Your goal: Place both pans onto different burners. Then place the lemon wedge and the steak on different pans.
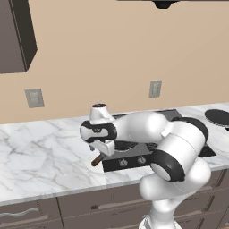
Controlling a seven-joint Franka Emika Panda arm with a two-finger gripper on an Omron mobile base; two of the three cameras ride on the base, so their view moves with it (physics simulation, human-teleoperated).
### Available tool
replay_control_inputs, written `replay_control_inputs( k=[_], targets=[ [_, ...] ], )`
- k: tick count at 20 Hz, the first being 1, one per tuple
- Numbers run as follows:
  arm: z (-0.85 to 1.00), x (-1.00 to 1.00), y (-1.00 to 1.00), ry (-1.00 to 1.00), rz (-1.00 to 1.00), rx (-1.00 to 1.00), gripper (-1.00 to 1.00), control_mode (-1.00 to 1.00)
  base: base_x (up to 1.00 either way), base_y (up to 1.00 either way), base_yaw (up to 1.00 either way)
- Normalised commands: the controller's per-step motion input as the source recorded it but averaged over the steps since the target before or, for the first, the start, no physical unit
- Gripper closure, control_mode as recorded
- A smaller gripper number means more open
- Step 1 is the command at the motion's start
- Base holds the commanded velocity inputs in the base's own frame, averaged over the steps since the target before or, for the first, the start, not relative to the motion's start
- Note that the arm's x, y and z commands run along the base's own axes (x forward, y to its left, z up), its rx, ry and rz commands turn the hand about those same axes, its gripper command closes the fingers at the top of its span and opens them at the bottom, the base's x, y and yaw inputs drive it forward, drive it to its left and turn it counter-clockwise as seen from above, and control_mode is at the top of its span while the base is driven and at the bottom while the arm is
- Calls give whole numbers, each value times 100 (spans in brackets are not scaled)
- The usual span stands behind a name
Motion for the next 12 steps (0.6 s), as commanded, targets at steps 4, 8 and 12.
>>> replay_control_inputs(
  k=[4,8,12],
  targets=[
    [2,0,-9,0,0,0,-100,-100,0,0,0],
    [18,-3,-37,0,0,0,-100,-100,0,0,0],
    [17,-18,-57,0,0,0,-100,-100,0,0,0]
  ],
)
